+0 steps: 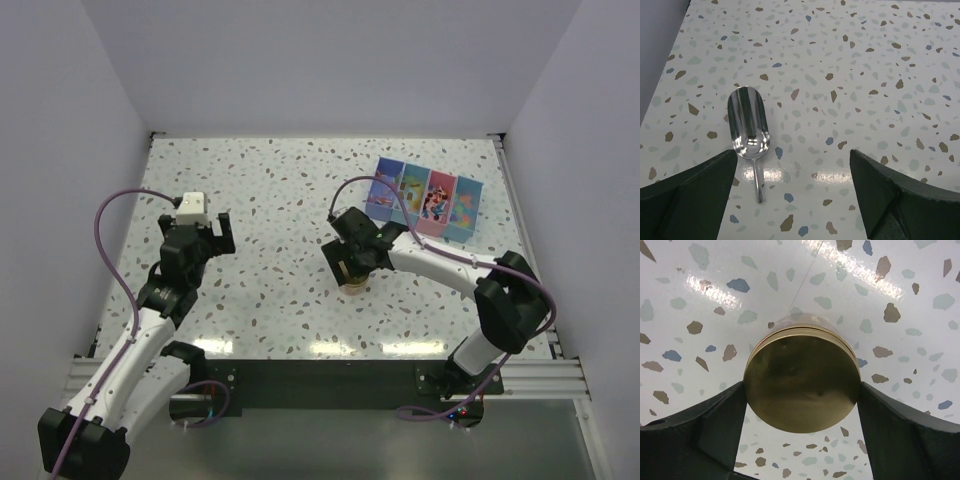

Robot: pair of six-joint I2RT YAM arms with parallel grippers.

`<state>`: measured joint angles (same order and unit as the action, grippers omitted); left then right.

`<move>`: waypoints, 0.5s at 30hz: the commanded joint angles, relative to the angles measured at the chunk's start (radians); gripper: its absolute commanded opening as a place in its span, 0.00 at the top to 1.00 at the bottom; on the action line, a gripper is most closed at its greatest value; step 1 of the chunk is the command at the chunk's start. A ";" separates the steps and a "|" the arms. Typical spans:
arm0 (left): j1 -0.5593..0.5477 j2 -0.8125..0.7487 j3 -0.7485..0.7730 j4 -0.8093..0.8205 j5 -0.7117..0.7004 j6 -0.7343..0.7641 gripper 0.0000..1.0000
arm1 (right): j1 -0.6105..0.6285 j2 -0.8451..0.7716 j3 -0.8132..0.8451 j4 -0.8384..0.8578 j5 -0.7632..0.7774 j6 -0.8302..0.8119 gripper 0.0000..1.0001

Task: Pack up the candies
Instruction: Close the bottle lid on the packing bottle, then screw the bottle lid onto the packing bottle.

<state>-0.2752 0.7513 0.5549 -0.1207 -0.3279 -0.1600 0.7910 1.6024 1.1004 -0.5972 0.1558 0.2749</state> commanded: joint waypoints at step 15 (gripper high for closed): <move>0.004 -0.047 -0.061 0.188 0.200 0.040 0.00 | -0.004 -0.091 0.050 -0.055 0.068 0.155 0.01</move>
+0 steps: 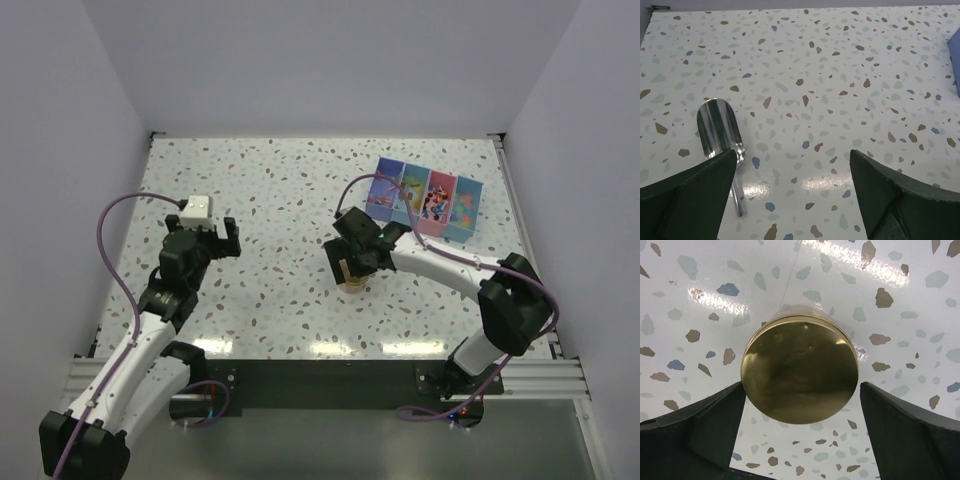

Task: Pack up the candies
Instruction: Screw the bottle lid onto the packing bottle.

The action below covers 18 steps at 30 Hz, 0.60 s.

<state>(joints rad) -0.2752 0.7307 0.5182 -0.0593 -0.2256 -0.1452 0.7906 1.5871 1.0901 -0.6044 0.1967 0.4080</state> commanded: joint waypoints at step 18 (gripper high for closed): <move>-0.596 0.198 -0.167 0.421 -0.050 -0.033 0.00 | -0.293 -0.240 0.148 -0.166 -0.327 -0.133 0.11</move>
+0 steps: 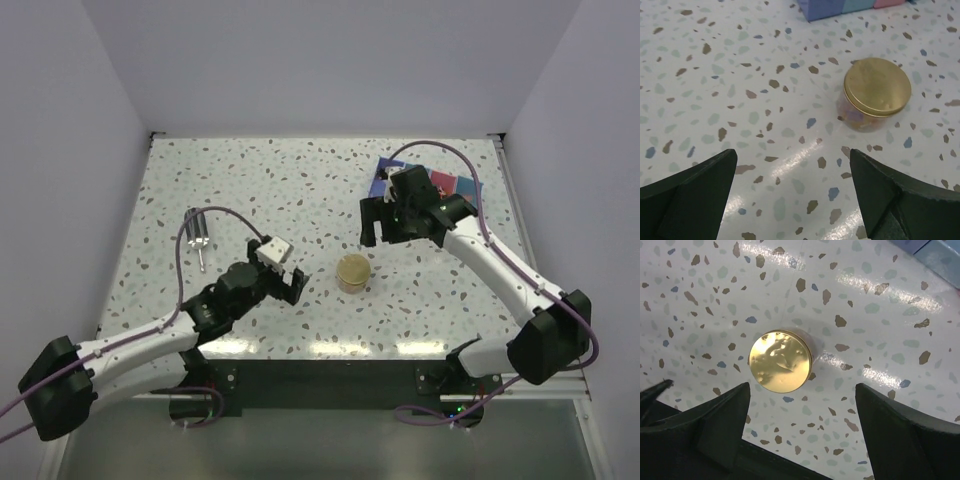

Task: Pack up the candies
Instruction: Screw the bottle lid onto the packing bottle.

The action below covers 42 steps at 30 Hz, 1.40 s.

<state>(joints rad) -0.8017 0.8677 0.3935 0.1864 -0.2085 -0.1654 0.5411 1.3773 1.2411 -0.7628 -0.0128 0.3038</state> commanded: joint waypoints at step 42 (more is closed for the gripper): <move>-0.021 1.162 0.084 1.351 0.492 0.084 0.00 | -0.151 0.190 -0.017 0.042 -0.381 -0.089 0.36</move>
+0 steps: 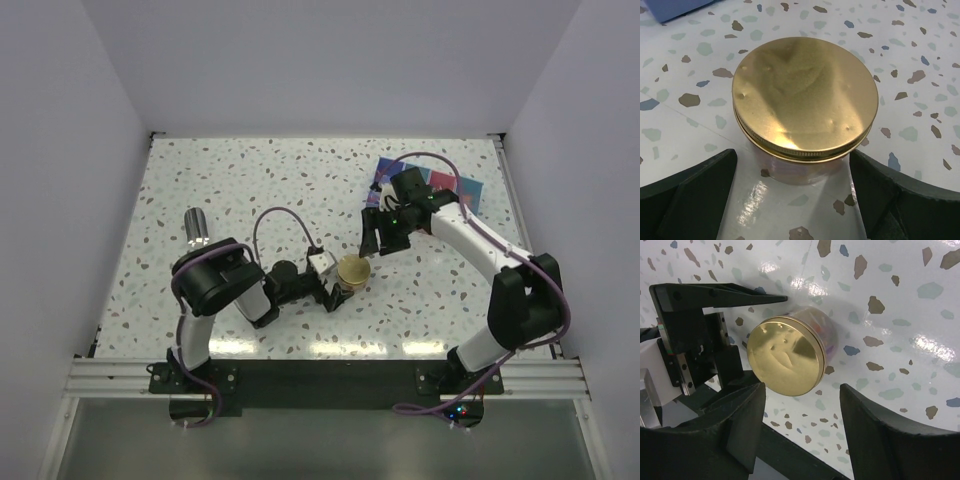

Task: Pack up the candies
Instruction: Screw the bottle lid onto the packing bottle.

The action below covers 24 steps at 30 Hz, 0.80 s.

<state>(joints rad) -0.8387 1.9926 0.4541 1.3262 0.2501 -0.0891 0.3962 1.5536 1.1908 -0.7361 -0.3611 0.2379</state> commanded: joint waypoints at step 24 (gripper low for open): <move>0.033 0.117 0.120 0.208 0.132 -0.015 0.00 | -0.010 0.099 0.061 0.047 -0.032 -0.060 0.51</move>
<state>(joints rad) -0.8131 2.0846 0.5655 1.3453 0.3580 -0.0937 0.3912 1.6493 1.2190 -0.7177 -0.4099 0.1890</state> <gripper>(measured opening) 0.997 0.498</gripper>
